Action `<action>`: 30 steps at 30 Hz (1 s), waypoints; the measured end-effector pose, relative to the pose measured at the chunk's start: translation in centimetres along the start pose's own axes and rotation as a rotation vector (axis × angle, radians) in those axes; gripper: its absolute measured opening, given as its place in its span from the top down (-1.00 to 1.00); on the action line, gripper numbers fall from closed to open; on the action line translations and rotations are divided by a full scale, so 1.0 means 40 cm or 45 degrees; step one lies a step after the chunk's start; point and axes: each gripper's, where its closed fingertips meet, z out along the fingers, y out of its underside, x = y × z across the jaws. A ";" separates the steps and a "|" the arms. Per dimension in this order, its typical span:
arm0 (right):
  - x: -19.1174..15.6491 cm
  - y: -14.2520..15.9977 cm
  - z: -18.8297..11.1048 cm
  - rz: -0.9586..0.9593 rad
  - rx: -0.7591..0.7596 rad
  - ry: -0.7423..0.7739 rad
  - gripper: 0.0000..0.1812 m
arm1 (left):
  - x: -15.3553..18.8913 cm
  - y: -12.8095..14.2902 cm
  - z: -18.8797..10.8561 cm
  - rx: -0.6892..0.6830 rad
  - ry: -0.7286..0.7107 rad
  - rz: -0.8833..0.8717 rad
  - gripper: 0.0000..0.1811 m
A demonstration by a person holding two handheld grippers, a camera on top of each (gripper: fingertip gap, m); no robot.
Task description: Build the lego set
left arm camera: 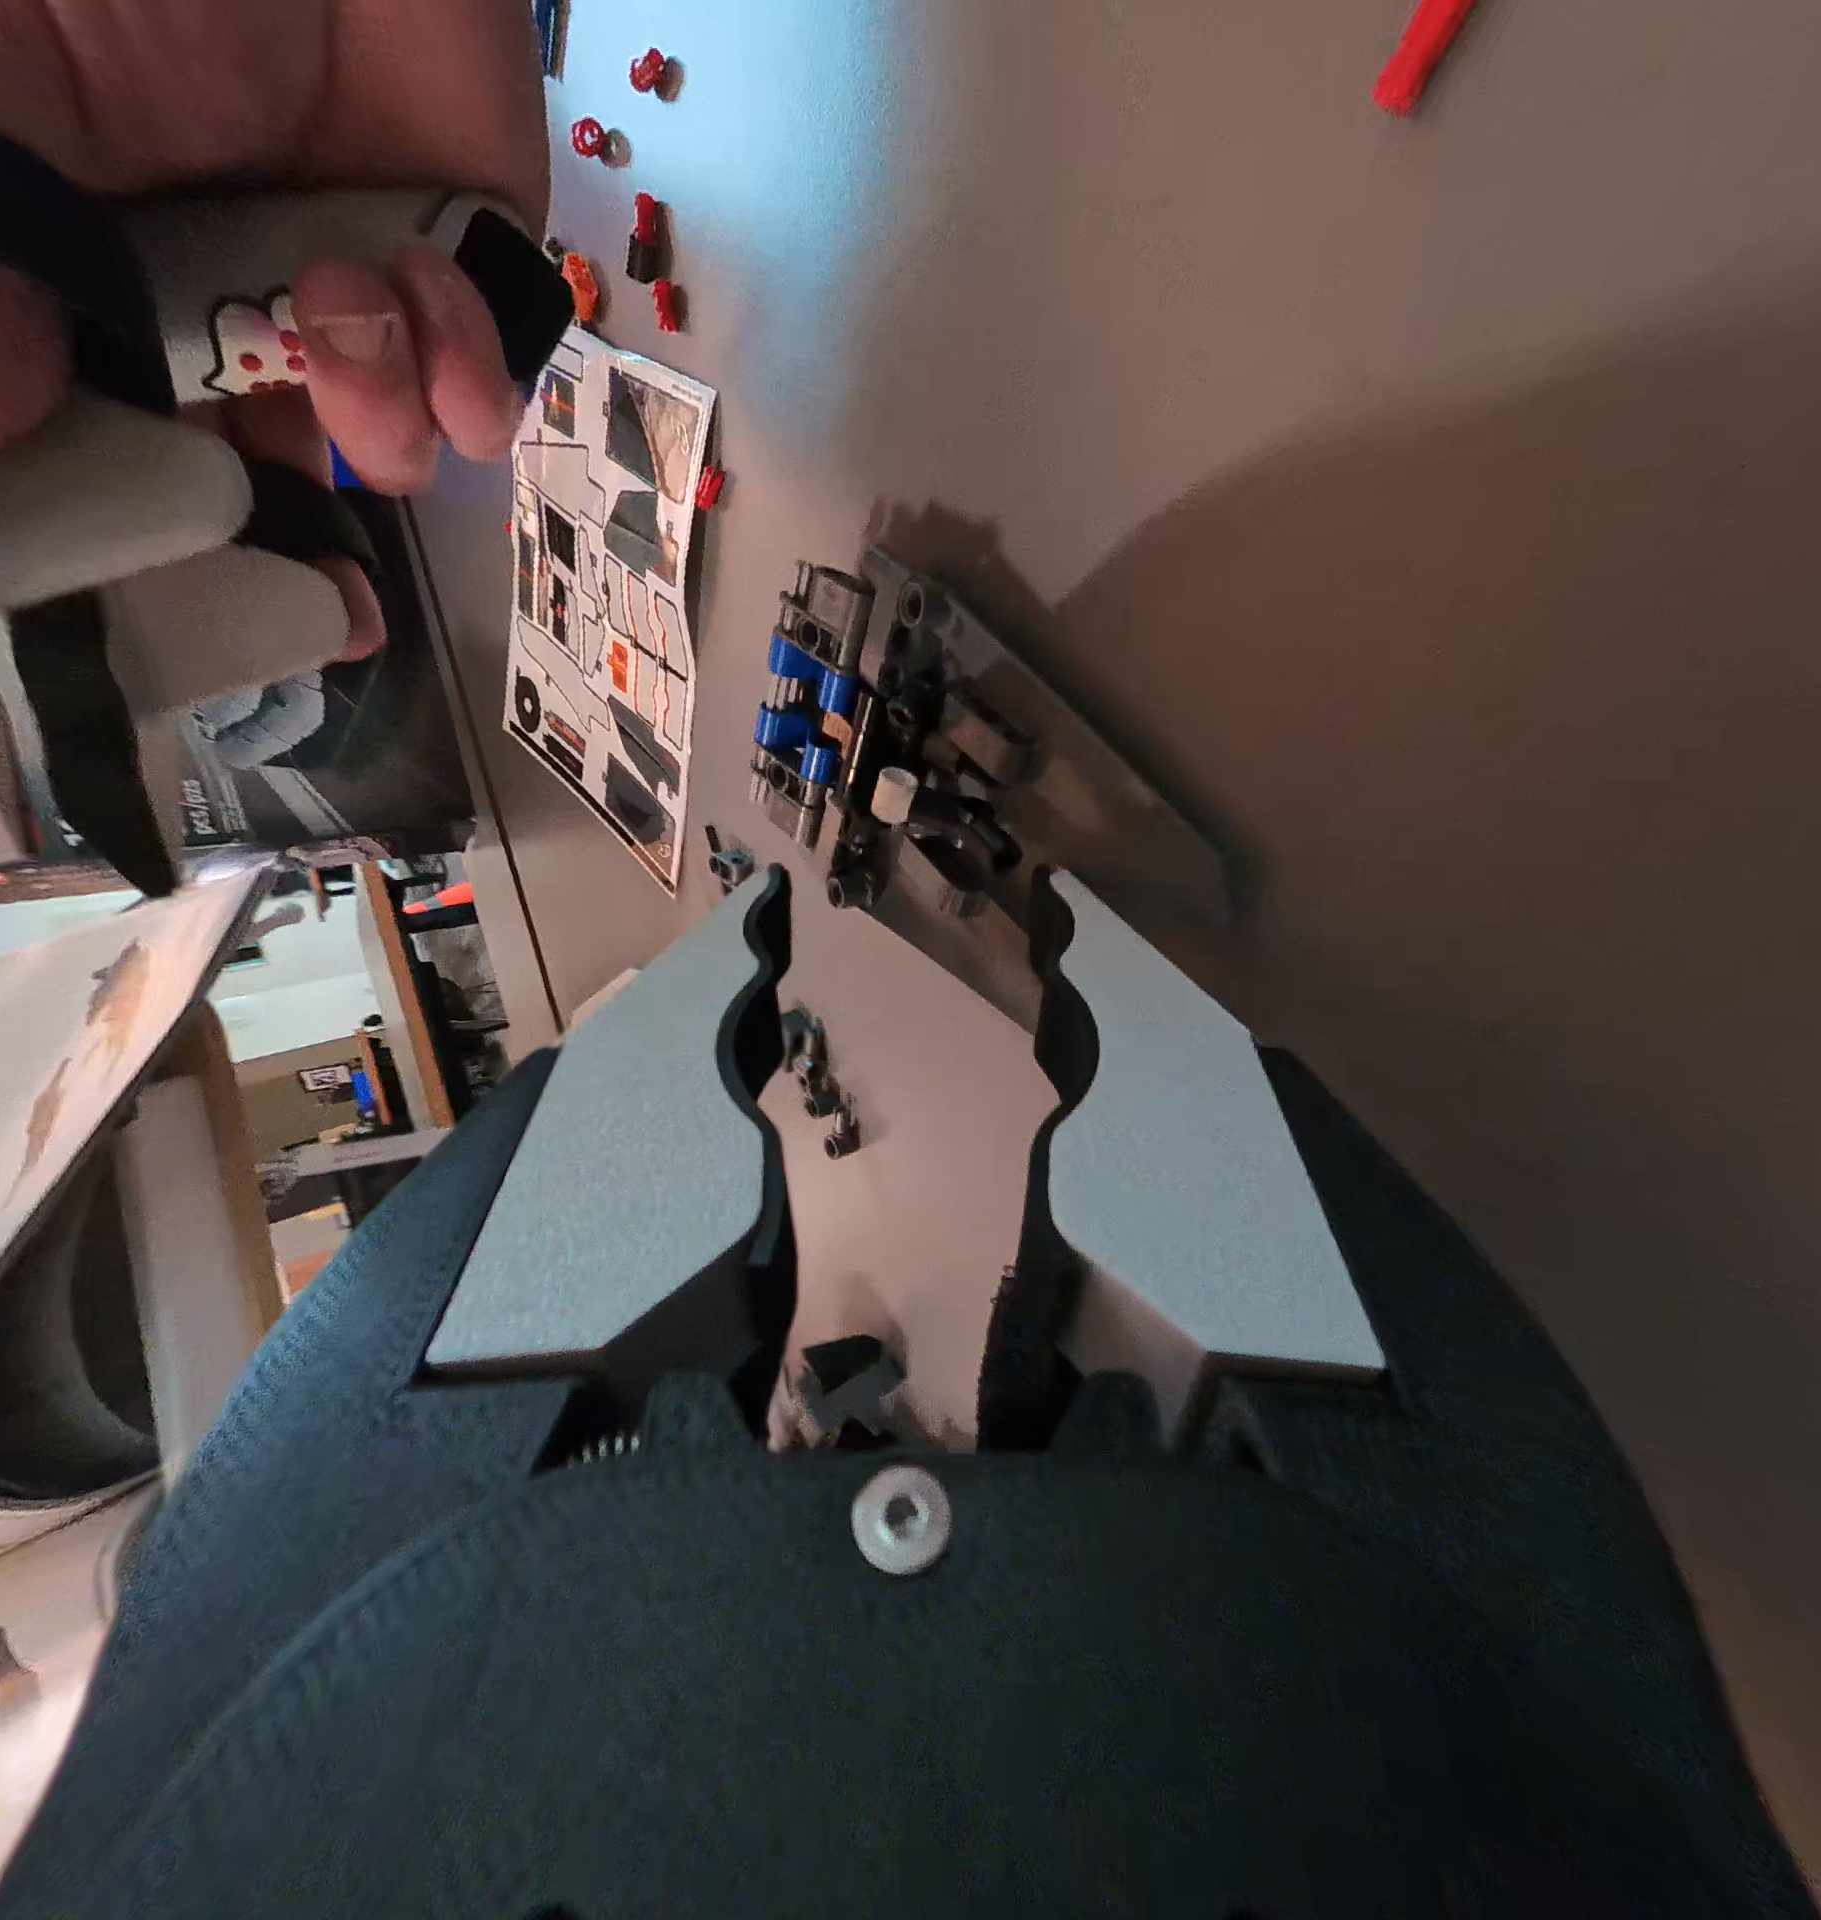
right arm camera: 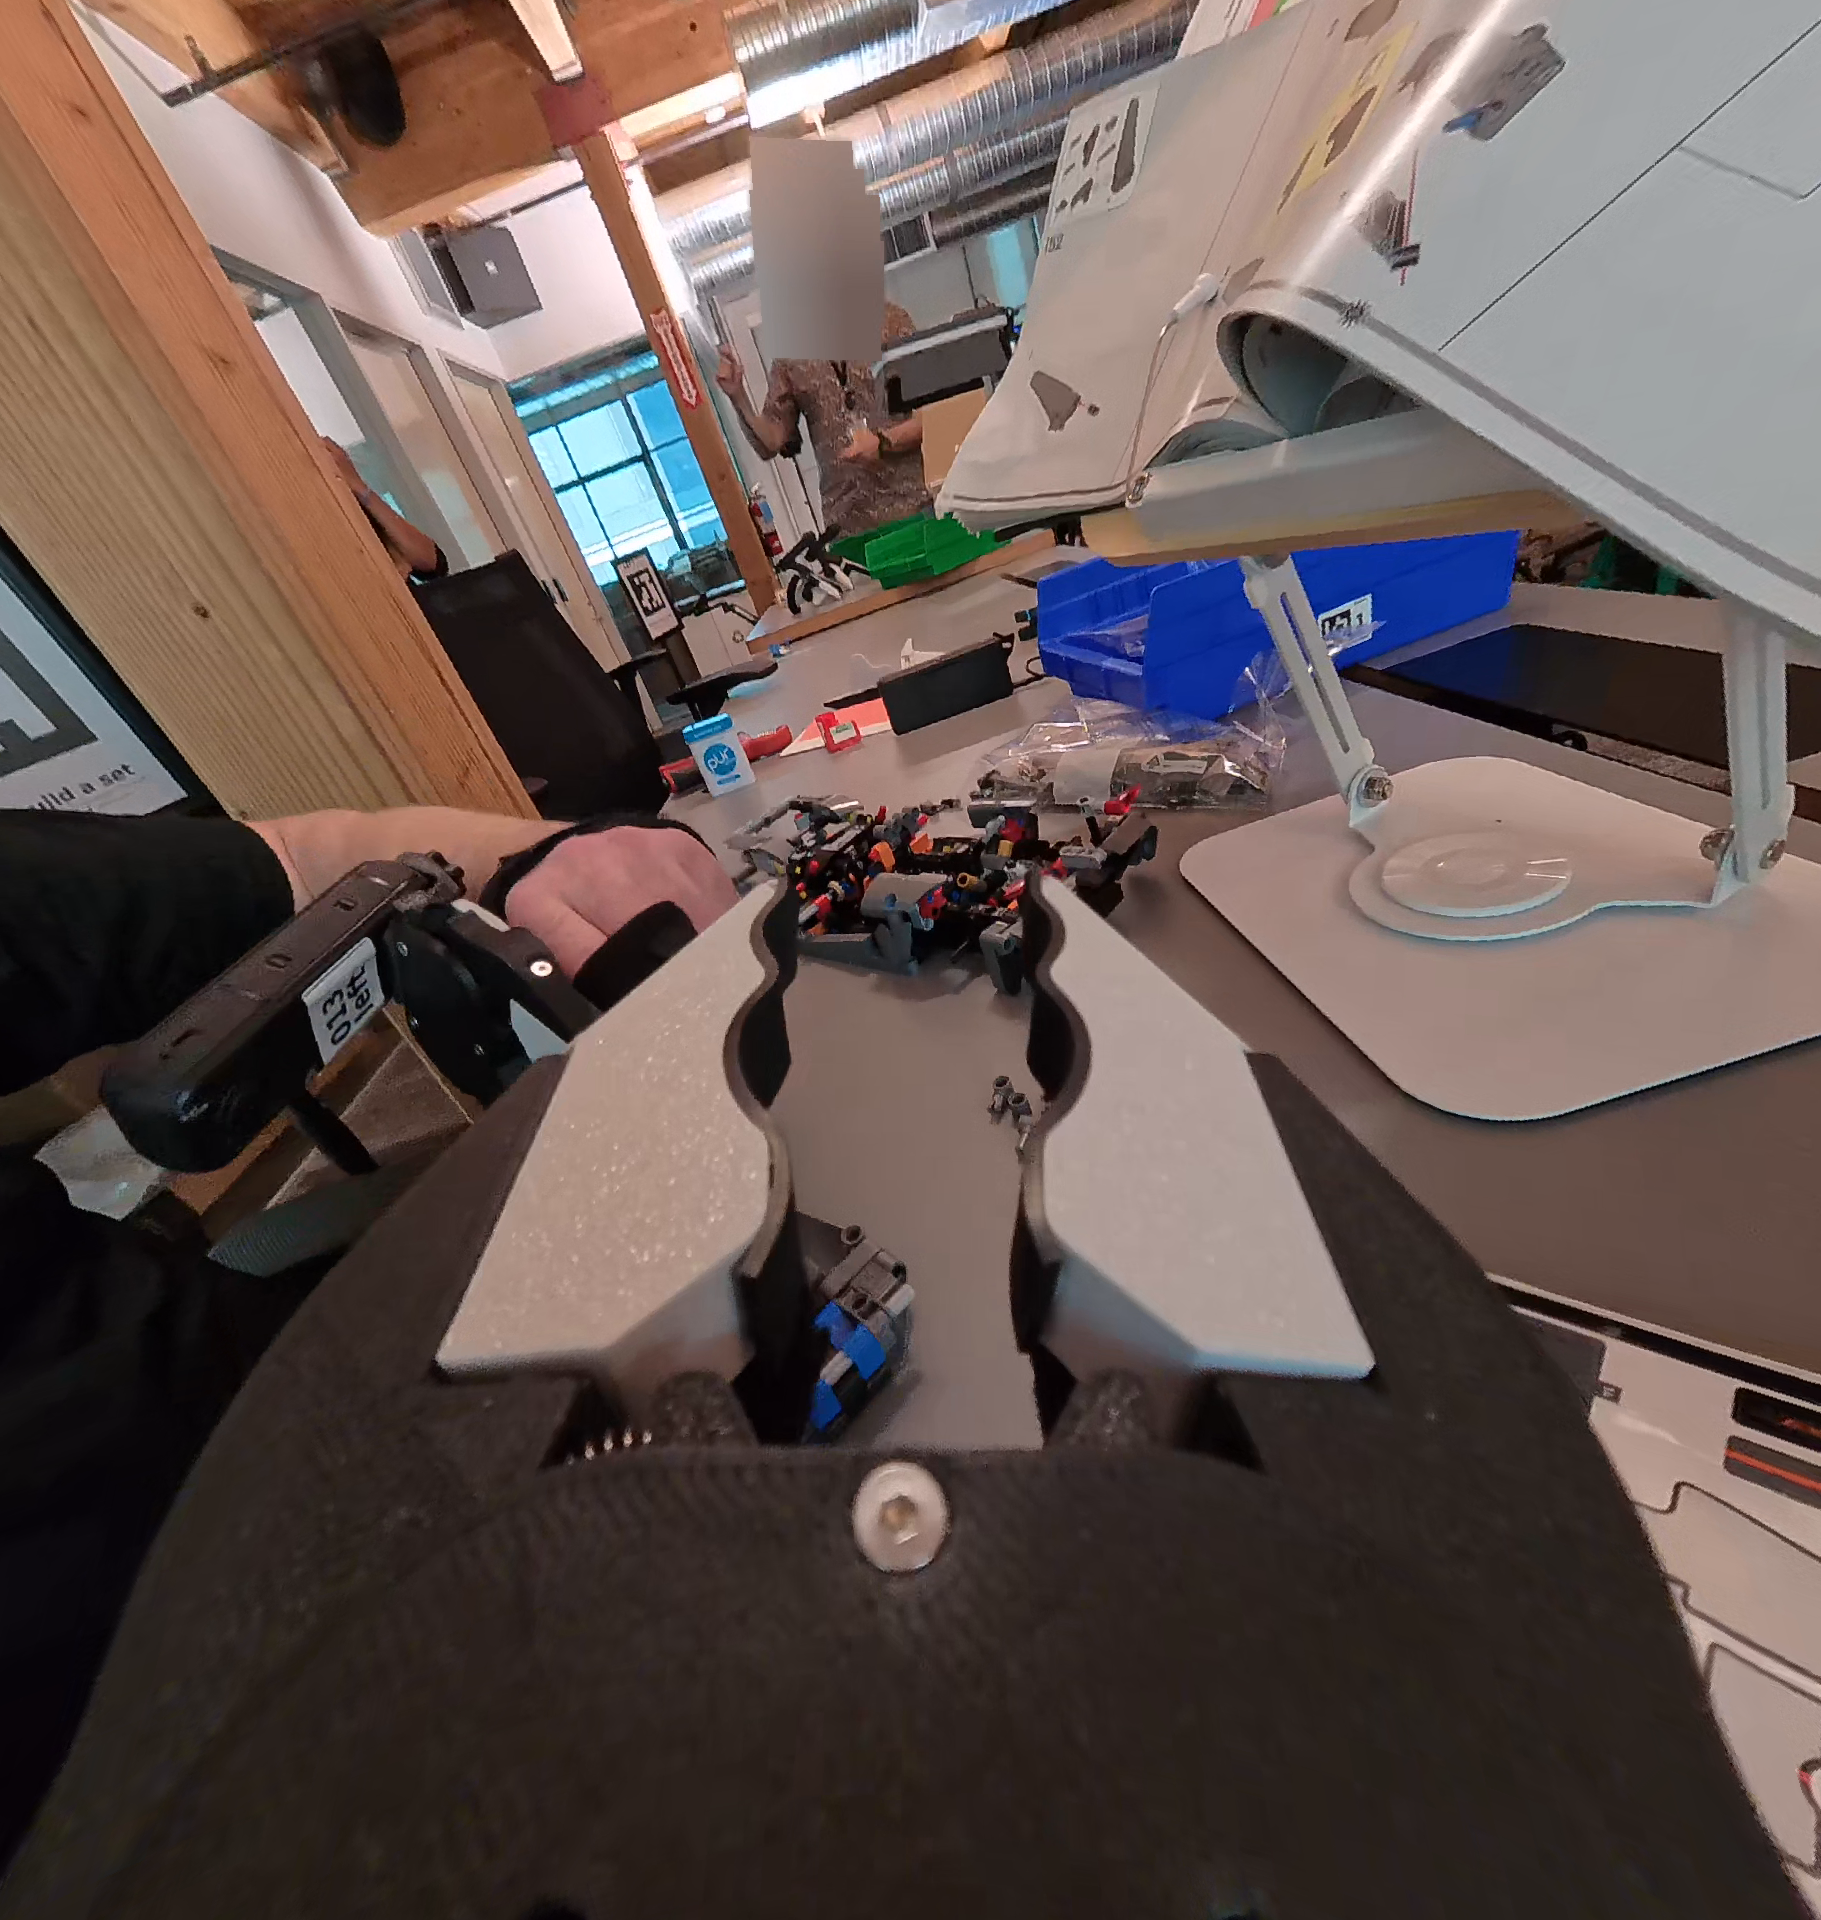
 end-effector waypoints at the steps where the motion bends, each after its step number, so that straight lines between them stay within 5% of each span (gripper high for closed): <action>1: 0.000 0.006 0.003 -0.003 -0.015 0.001 0.55 | -0.004 -0.001 0.001 0.002 -0.013 0.025 0.51; 30: 0.013 0.041 0.016 -0.047 -0.109 0.063 0.55 | -0.045 0.002 -0.018 0.023 -0.048 0.063 0.53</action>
